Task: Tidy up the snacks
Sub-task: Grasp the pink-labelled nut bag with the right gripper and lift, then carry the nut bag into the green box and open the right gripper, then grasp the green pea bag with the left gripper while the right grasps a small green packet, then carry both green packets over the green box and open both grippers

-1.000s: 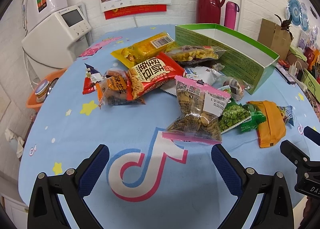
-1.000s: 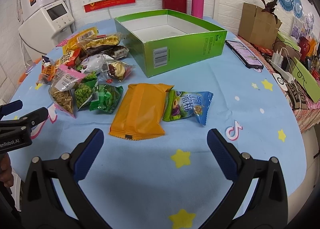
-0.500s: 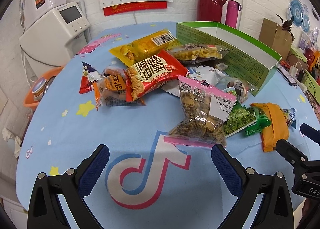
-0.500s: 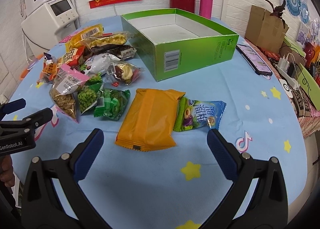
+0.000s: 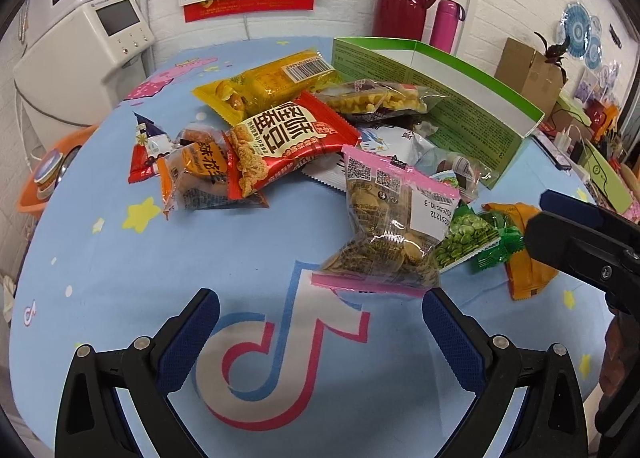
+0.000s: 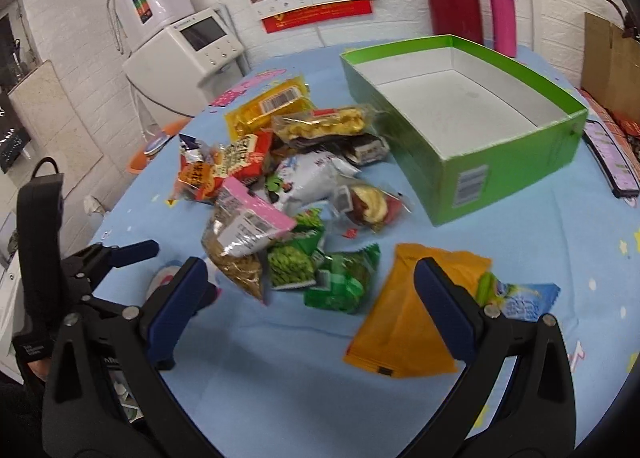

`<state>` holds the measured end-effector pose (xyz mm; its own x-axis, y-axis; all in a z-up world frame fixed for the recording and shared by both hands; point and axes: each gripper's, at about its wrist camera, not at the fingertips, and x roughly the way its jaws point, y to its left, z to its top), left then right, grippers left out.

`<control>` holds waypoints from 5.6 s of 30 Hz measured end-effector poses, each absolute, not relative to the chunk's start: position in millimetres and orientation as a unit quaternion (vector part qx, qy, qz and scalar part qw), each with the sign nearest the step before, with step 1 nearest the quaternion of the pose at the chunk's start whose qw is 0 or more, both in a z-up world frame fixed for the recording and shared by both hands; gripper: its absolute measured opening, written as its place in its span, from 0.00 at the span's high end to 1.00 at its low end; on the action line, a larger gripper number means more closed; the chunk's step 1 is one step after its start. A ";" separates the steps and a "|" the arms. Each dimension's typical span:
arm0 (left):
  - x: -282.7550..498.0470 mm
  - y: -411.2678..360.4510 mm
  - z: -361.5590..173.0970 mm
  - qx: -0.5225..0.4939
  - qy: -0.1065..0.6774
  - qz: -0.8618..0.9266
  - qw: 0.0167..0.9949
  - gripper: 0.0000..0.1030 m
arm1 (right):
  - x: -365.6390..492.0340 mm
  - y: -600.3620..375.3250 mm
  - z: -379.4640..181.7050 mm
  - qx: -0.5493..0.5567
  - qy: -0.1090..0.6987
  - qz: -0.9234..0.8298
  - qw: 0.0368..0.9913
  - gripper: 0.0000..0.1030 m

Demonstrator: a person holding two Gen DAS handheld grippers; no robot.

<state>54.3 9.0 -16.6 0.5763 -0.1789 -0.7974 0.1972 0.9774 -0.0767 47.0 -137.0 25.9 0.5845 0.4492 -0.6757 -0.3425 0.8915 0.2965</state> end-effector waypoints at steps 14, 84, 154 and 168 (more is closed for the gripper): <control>77.3 7.7 -25.8 -0.041 0.459 -0.169 0.871 0.11 | 101.6 -89.9 5.5 -0.010 0.420 0.331 0.845 0.40; 106.7 -76.7 62.9 0.026 0.381 -0.211 0.900 0.10 | 58.3 -271.3 96.3 0.179 0.318 0.164 0.917 0.14; 100.2 -54.6 64.0 -0.034 0.361 -0.265 0.893 0.62 | 55.9 -200.5 79.1 0.058 0.303 0.175 0.935 0.71; 210.9 -107.6 61.5 -0.025 0.367 -0.254 0.895 0.62 | 164.7 -248.8 59.2 0.071 0.347 0.131 0.926 0.71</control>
